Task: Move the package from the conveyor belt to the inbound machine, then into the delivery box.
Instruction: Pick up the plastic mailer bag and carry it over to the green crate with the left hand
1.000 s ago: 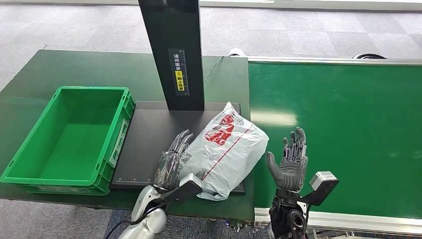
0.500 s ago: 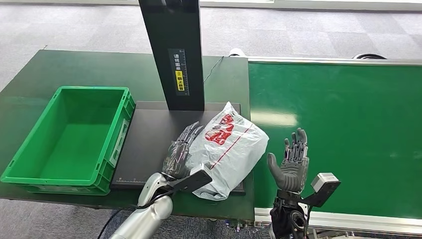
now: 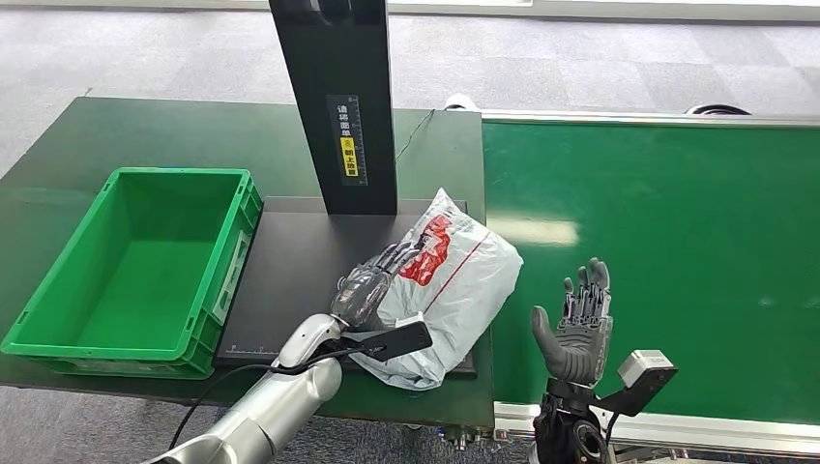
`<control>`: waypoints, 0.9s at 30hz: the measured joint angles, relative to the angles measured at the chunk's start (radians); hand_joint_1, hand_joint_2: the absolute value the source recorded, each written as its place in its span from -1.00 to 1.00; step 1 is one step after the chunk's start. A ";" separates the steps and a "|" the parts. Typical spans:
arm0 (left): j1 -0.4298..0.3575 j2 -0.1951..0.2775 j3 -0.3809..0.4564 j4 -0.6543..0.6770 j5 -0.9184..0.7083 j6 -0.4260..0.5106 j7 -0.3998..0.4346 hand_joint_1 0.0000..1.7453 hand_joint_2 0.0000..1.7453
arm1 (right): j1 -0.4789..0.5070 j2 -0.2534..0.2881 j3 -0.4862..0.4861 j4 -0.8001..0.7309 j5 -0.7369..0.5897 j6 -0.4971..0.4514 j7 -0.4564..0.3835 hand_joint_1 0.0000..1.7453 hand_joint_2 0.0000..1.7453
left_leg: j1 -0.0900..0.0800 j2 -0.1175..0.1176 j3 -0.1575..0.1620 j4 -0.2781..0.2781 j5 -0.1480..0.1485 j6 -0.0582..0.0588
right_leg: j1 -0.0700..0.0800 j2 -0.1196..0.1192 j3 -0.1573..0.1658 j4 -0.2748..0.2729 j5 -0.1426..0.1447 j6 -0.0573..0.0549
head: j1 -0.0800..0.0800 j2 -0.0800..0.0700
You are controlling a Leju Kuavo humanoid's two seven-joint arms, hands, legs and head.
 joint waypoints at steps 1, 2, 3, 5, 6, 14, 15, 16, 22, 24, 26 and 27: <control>-0.009 0.002 -0.005 0.013 -0.004 -0.007 0.003 -1.00 1.00 | 0.000 0.000 -0.002 0.000 0.000 0.002 0.000 -1.00 1.00 | 0.000 0.000 0.001 0.000 0.000 0.000 | 0.000 0.000 0.001 0.000 0.000 0.000 | 0.000 0.000; -0.018 0.003 -0.010 0.025 -0.008 -0.014 0.006 -1.00 1.00 | -0.001 -0.001 -0.003 0.001 -0.001 0.002 0.000 -1.00 1.00 | 0.000 0.000 0.002 0.000 0.000 0.000 | 0.000 0.000 0.002 0.000 0.000 0.000 | 0.000 0.000; -0.026 0.005 -0.015 0.035 -0.012 -0.021 0.010 -1.00 1.00 | -0.003 -0.001 -0.004 0.003 -0.001 0.003 0.000 -1.00 1.00 | 0.000 0.000 0.003 0.000 0.000 0.000 | 0.000 0.000 0.004 0.000 0.000 0.000 | 0.000 0.000; -0.041 0.010 -0.026 0.050 -0.022 -0.034 0.017 -1.00 1.00 | -0.009 -0.001 -0.006 0.008 -0.001 0.003 0.001 -1.00 1.00 | 0.000 0.000 0.005 0.000 0.000 0.000 | 0.000 0.000 0.006 0.000 0.000 0.000 | 0.000 0.000; -0.048 0.014 -0.030 0.057 -0.025 -0.039 0.020 -1.00 1.00 | -0.013 -0.001 -0.006 0.012 -0.001 0.003 0.001 -1.00 1.00 | 0.000 0.000 0.007 0.000 0.000 0.000 | 0.000 0.000 0.008 0.000 0.000 0.000 | 0.000 0.000; -0.067 0.038 -0.041 0.079 -0.025 -0.042 0.016 0.99 1.00 | -0.036 -0.003 -0.012 0.044 -0.002 0.003 0.002 -1.00 1.00 | 0.000 0.000 0.011 0.000 0.000 0.000 | 0.000 0.000 0.011 0.000 0.000 0.000 | 0.000 0.000; -0.067 0.041 -0.042 0.080 -0.024 -0.039 0.014 1.00 1.00 | -0.037 -0.003 -0.013 0.048 -0.002 0.003 0.002 -1.00 1.00 | 0.000 0.000 0.011 0.000 0.001 0.000 | 0.000 0.000 0.011 0.000 0.000 -0.001 | 0.000 0.000; -0.067 0.043 -0.042 0.081 -0.023 -0.036 0.013 1.00 1.00 | -0.039 -0.003 -0.014 0.051 -0.002 0.003 0.002 -1.00 1.00 | 0.000 0.000 0.011 0.000 0.001 0.000 | 0.000 0.000 0.011 0.000 0.000 -0.001 | 0.000 0.000; -0.064 0.054 -0.045 0.083 -0.019 -0.009 0.011 1.00 1.00 | -0.052 -0.003 -0.017 0.070 -0.002 0.003 0.002 -1.00 1.00 | 0.000 0.000 0.010 0.000 0.001 0.000 | 0.000 0.000 0.010 0.000 0.000 -0.001 | 0.000 0.000; -0.062 0.057 -0.045 0.083 -0.016 0.005 0.011 1.00 1.00 | -0.058 -0.003 -0.017 0.076 -0.002 0.003 0.002 -1.00 1.00 | 0.000 0.000 0.009 0.000 0.001 0.000 | 0.000 0.000 0.010 0.000 0.000 -0.001 | 0.000 0.000; -0.055 0.059 -0.045 0.080 -0.008 0.028 0.006 1.00 1.00 | -0.065 -0.003 -0.017 0.084 -0.002 0.003 0.002 -1.00 1.00 | 0.000 0.000 0.009 0.000 0.001 0.000 | 0.000 0.000 0.009 0.000 0.000 -0.001 | 0.000 0.000; -0.050 0.060 -0.044 0.076 -0.001 0.043 0.000 1.00 1.00 | -0.068 -0.003 -0.017 0.088 -0.002 0.003 0.002 -1.00 1.00 | 0.000 0.000 0.009 0.000 0.001 0.000 | 0.000 0.000 0.009 0.000 0.000 -0.001 | 0.000 0.000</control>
